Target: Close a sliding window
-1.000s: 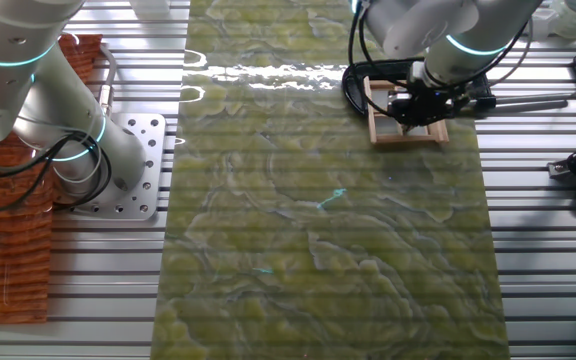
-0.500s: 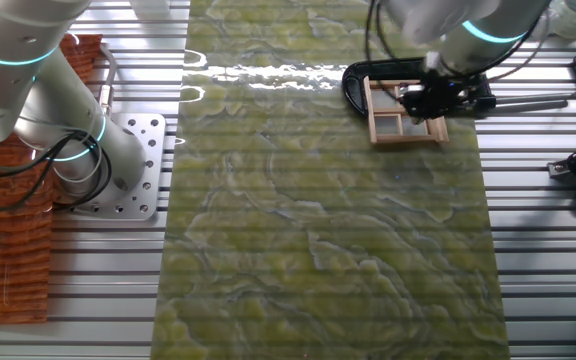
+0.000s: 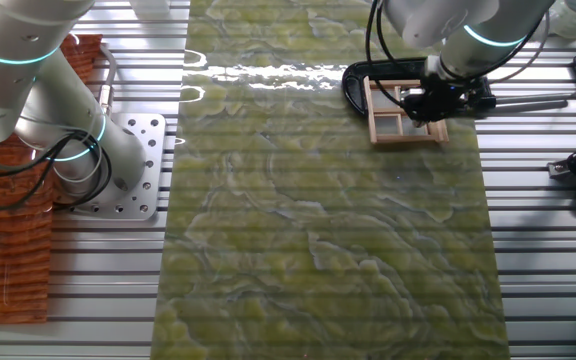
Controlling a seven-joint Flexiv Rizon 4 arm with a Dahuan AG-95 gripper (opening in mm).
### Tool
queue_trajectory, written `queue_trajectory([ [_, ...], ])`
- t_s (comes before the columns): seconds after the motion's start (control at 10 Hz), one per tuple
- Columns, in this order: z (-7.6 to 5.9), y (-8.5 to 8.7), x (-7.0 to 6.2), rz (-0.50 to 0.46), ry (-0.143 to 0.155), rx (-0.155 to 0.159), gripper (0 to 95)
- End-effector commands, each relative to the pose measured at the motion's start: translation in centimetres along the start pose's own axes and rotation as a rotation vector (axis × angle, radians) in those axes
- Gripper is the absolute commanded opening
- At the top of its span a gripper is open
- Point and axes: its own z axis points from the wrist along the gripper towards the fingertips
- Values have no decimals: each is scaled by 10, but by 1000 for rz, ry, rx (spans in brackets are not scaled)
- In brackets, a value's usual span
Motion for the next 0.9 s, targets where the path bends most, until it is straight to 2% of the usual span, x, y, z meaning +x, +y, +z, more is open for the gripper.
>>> queue_trajectory([
  [0.1, 0, -2, 0, -7, 3, 0, 0],
  [0.9, 5, -11, 0, -47, 0, 7, 0],
])
